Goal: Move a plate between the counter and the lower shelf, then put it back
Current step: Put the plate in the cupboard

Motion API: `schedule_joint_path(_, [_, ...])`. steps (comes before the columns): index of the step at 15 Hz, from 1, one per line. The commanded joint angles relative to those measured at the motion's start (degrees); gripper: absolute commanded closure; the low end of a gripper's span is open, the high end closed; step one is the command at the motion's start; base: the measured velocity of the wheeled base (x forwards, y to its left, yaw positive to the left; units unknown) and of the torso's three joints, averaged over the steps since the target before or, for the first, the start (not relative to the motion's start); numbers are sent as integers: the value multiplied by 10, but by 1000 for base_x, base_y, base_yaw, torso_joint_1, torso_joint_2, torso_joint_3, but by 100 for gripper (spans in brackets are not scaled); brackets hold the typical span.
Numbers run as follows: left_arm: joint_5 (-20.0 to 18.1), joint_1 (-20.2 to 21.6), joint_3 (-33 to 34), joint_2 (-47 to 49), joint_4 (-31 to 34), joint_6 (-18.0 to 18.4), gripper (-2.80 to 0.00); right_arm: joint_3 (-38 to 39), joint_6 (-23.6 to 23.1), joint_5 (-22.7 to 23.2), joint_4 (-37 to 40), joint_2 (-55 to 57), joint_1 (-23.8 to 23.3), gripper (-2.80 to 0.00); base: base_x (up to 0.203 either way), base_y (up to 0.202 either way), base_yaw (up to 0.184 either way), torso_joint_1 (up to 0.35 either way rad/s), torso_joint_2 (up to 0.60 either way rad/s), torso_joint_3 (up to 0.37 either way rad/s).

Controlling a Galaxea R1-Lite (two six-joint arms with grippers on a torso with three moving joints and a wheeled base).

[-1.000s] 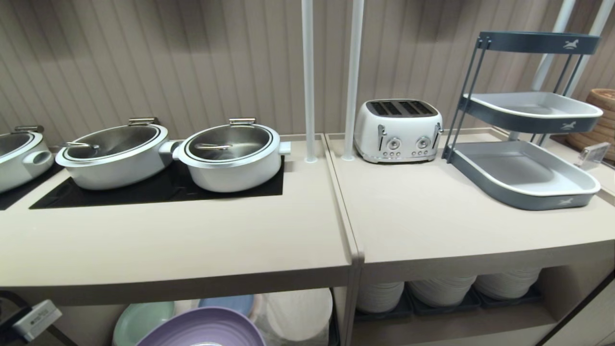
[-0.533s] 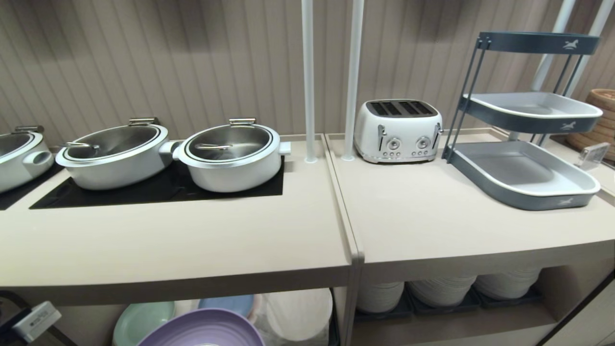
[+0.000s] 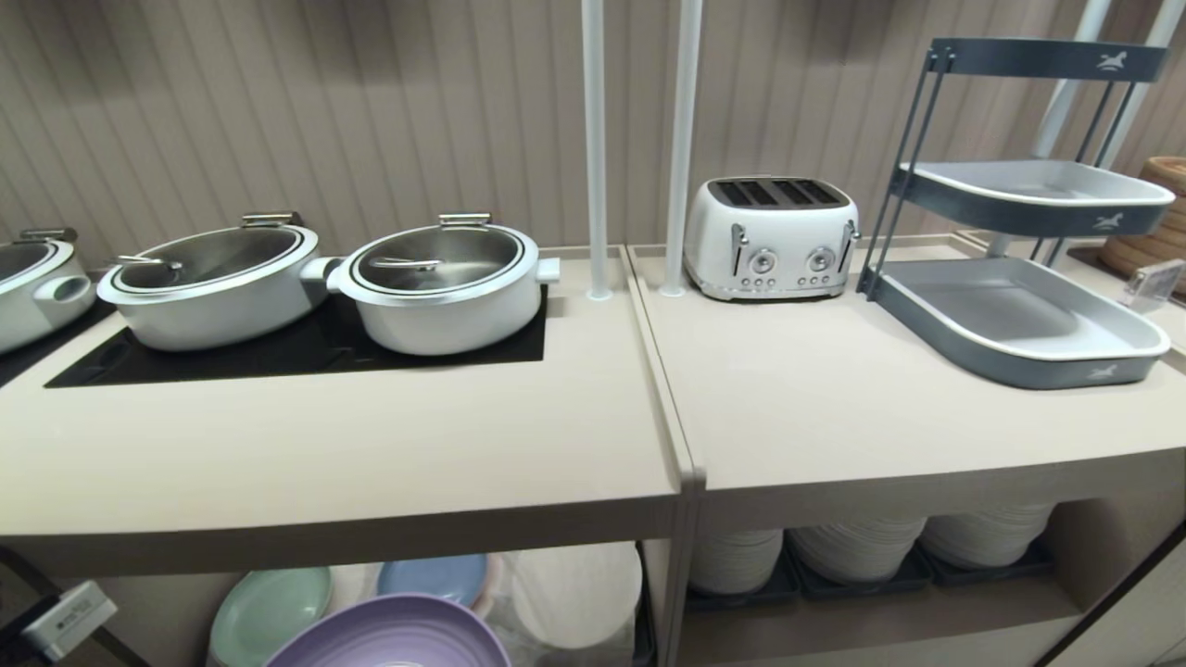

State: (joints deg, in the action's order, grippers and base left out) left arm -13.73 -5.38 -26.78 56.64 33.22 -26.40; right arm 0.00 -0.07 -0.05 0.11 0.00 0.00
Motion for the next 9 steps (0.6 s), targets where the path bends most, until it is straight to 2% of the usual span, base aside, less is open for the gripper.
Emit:
schedule_joint_path(1, [-1, 0, 0, 1, 2, -1, 0, 0, 0, 0, 0, 0, 0, 0, 0, 0, 0, -145, 316, 168])
schedule_joint_path(9, [-1, 2, 1, -1, 2, -9, 0, 0, 1, 0, 0, 0, 0, 0, 0, 0, 0, -157, 326, 169])
